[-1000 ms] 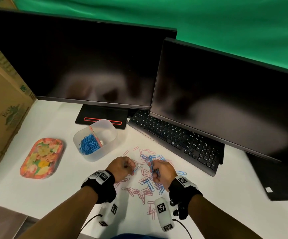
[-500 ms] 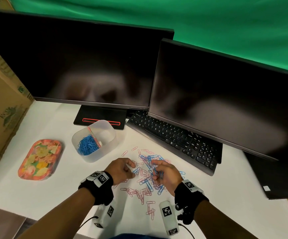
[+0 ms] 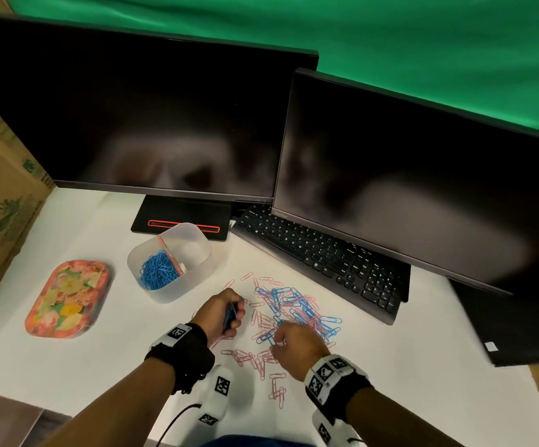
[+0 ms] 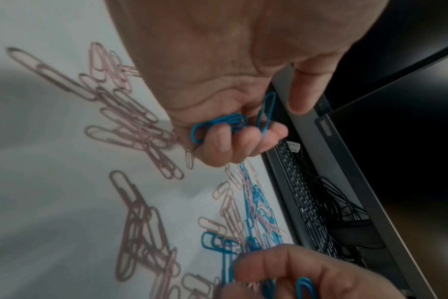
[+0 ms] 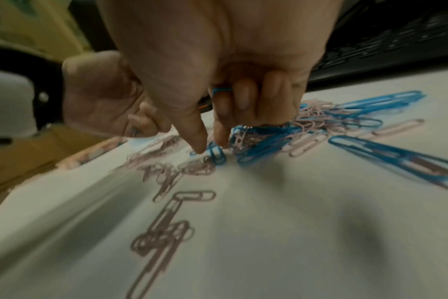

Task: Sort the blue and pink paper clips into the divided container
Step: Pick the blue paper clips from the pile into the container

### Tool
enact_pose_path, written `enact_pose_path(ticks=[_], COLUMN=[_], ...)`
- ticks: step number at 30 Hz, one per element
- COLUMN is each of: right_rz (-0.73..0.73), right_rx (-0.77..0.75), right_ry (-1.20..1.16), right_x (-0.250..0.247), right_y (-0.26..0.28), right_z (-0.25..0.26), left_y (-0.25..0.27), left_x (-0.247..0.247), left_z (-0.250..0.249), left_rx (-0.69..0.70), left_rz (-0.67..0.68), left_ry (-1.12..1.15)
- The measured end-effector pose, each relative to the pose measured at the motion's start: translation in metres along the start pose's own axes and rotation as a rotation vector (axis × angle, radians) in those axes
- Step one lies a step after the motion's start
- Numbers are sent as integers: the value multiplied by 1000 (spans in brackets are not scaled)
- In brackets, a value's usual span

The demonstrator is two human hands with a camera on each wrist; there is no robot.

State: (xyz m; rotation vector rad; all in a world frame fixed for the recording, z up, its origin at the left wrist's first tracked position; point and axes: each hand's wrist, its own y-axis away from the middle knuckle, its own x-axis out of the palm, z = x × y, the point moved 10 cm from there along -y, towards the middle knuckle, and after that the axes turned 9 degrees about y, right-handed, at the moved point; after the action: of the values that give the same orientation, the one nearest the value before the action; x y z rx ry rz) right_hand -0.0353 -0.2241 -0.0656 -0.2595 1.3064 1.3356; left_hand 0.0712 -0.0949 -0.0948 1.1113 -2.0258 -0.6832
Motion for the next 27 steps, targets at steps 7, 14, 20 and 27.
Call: enact_pose_path(ticks=[7, 14, 20, 27], right_rz=[43, 82, 179, 339], right_rx=[50, 50, 88, -47], right_ry=[215, 72, -560, -920], right_x=[5, 3, -13, -46], right_y=[-7, -3, -9, -42], right_z=[8, 7, 35, 152], left_y=[4, 7, 21, 53], left_x=[7, 13, -1, -76], left_z=[6, 9, -20, -109], left_rx=[21, -8, 19, 242], left_rz=[-41, -33, -62, -256], left_ry=[-152, -196, 81, 307])
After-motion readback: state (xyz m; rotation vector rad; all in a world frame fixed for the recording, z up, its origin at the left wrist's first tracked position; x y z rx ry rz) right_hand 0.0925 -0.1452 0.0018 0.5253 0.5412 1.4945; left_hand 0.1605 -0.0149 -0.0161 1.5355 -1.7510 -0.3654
